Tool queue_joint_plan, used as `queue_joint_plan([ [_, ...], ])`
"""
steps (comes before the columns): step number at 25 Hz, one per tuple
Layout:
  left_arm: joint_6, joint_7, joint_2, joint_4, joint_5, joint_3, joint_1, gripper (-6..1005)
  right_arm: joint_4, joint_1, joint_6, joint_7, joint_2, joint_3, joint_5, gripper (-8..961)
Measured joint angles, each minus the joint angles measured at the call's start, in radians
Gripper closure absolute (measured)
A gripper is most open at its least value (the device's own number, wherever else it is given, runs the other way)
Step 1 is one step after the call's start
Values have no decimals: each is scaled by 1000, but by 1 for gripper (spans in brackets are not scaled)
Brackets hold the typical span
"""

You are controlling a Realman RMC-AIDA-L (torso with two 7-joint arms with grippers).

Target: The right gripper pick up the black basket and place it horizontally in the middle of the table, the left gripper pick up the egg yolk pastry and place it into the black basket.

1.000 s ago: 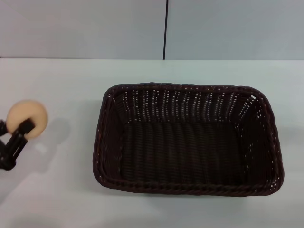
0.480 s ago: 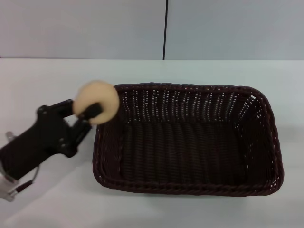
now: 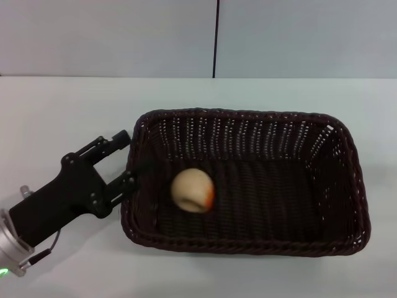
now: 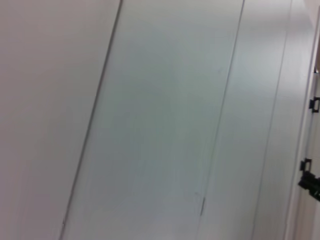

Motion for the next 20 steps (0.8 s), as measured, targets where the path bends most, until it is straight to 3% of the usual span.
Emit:
queue_joint_plan([
  [6,-12,57,2,7,-19,-49,44,285,55,8,4,-71,0,30,0,422],
  [7,-54,164,0,-6,-42,-206,94,265,72,11,5,-91,0,44,0,422],
  [9,-114,266,-2,-56,-54,-380,139,226,114,21,6,-123,1,76,0,422],
  [11,-114,266,-2,-56,-54,-380,139,186,158,34,11,-158,1,101,0,422],
  [12,-168,335,-3,-109,-56,-504,165,166,180,42,15,-179,1,110,0,422],
  [16,-221,385,-5,-158,-56,-585,183,165,233,63,42,-244,3,118,0,422],
  [20,-246,408,-6,-177,-56,-595,189,165,251,79,70,-256,3,115,-4,423],
])
